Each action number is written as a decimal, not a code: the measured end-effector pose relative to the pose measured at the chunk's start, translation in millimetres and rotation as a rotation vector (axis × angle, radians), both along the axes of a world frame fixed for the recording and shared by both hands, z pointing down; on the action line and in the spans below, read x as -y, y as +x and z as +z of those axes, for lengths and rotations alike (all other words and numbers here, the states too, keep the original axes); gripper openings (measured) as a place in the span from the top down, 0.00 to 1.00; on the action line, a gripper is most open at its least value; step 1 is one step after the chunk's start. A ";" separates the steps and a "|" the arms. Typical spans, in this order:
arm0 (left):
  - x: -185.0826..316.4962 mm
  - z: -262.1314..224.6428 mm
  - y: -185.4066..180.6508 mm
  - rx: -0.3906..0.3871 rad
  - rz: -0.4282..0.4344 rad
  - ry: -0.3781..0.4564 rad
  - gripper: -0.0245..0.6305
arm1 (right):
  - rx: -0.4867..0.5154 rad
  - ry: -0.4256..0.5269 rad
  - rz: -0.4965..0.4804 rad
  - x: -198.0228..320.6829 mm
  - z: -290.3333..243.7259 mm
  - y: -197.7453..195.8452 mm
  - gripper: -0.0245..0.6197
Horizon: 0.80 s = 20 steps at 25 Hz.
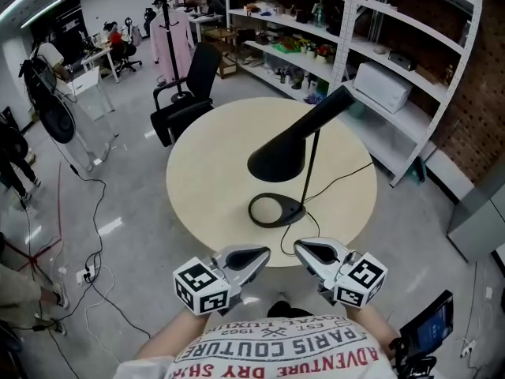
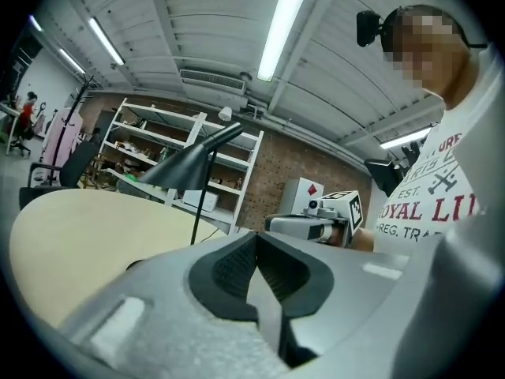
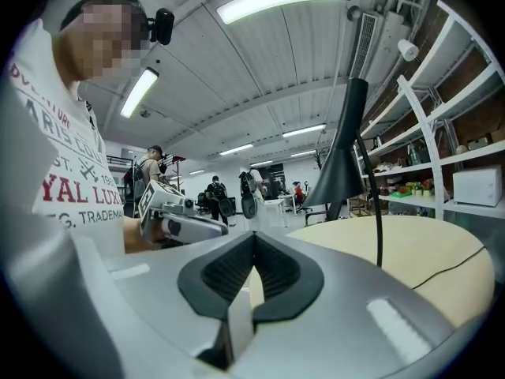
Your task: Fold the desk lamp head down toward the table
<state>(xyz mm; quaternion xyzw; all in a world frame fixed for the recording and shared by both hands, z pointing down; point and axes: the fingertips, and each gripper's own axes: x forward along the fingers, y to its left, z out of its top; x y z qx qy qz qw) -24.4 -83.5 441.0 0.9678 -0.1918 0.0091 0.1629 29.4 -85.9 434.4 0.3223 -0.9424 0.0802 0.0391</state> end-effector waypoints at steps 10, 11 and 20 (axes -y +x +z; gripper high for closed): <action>-26.3 -16.1 -10.0 0.004 0.009 0.012 0.96 | -0.012 -0.009 -0.008 -28.8 -10.0 -18.2 0.96; -29.1 -16.3 -9.6 0.001 0.013 0.010 0.96 | -0.020 -0.006 -0.007 -31.8 -9.7 -18.3 0.96; -53.6 -31.9 4.5 -0.005 0.005 0.001 0.96 | -0.043 -0.015 -0.012 -59.2 -16.6 -6.0 0.96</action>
